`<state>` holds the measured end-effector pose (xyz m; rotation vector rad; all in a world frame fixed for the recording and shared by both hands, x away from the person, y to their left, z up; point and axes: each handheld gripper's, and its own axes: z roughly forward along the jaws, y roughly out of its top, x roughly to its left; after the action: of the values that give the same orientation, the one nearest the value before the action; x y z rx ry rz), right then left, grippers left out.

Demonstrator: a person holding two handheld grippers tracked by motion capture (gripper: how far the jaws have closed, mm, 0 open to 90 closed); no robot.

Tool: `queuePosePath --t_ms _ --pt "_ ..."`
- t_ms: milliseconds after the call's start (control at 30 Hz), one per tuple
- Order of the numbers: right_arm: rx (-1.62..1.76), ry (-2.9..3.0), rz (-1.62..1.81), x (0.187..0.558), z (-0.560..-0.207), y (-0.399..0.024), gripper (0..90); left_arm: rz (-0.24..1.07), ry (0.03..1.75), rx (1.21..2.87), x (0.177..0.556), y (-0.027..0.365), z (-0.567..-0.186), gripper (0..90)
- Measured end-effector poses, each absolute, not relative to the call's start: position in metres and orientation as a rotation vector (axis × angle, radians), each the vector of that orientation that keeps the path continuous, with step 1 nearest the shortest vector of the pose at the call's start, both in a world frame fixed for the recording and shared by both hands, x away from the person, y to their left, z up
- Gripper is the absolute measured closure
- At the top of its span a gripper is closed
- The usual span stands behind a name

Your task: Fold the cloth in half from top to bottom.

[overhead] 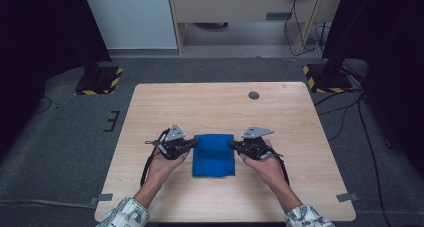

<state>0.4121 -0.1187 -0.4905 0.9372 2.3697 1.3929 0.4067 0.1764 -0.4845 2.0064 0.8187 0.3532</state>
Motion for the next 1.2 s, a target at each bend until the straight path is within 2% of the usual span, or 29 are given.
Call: queuePosePath --t_ms 833,1200 --pt "0.880 2.430 1.327 0.392 -0.502 -0.123 87.0 0.321 0.779 2.043 0.389 0.171 -0.497 85.1" --pt "0.851 2.473 1.269 0.384 -0.511 -0.123 85.6 0.282 0.768 2.095 0.381 0.170 -0.507 81.6"
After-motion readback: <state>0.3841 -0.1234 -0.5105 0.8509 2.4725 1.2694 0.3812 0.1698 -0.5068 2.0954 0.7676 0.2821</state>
